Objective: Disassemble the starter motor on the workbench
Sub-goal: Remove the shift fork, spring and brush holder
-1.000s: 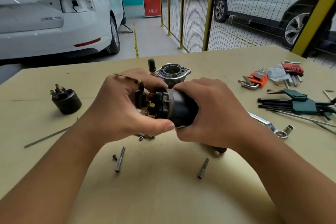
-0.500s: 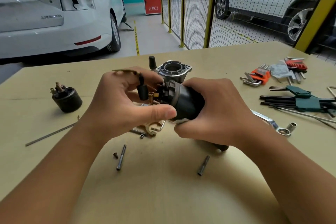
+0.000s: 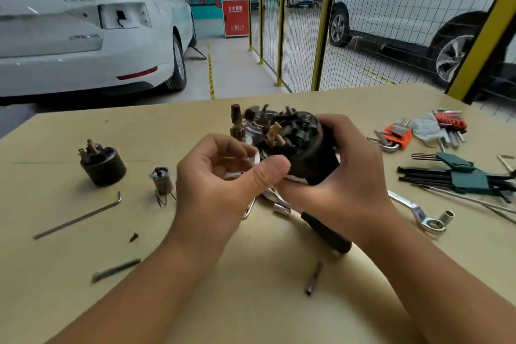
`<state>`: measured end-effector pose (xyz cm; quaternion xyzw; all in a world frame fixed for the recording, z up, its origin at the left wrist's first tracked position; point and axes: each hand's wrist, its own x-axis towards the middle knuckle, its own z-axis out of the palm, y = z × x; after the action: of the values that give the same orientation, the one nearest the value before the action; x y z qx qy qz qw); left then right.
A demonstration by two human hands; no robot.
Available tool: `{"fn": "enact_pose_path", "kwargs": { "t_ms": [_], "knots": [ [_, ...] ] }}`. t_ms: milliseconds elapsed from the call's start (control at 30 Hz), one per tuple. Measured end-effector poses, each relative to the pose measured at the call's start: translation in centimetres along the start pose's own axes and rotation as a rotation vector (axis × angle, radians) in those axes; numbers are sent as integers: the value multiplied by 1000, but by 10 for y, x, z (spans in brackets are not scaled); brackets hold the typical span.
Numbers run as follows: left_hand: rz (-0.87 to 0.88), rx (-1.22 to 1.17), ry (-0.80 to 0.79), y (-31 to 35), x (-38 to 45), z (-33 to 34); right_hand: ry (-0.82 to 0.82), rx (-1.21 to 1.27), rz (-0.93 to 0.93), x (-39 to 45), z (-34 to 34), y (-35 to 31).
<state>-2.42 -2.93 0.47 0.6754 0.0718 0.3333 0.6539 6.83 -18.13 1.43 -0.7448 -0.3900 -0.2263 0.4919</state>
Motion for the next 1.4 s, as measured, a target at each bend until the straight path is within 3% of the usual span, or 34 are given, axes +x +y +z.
{"fn": "enact_pose_path", "kwargs": {
  "t_ms": [100, 167, 467, 800, 1233, 1400],
  "knots": [
    [-251, -340, -250, 7, -1, 7, 73, -110, -138, 2, -2, 4],
    [-342, -420, -354, 15, 2, 4, 86, -147, -205, 2, -2, 5],
    [-335, -370, -551, 30, 13, -16, 102, -191, -382, -3, 3, -1],
    [-271, -259, -468, 34, 12, -13, 49, -100, -428, -4, 9, 0],
    [-275, -275, -414, 22, 12, -12, 30, -226, -455, -2, 7, 6],
    [-252, -163, -436, 10, 14, -14, -35, -14, -258, -4, 10, 3]
  ]
}}
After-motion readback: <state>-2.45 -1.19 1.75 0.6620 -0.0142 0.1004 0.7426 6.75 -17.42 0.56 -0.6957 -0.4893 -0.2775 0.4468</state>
